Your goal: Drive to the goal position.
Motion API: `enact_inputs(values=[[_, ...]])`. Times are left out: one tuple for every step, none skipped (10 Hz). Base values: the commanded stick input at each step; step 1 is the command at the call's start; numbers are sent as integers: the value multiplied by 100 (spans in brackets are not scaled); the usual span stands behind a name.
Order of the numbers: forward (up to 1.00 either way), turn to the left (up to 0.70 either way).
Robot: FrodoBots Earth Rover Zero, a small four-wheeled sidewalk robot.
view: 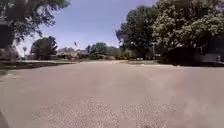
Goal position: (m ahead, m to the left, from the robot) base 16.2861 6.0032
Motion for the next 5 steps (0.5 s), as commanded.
enact_inputs(values=[[70, 0], [70, 0], [70, 0], [70, 0], [70, 0]])
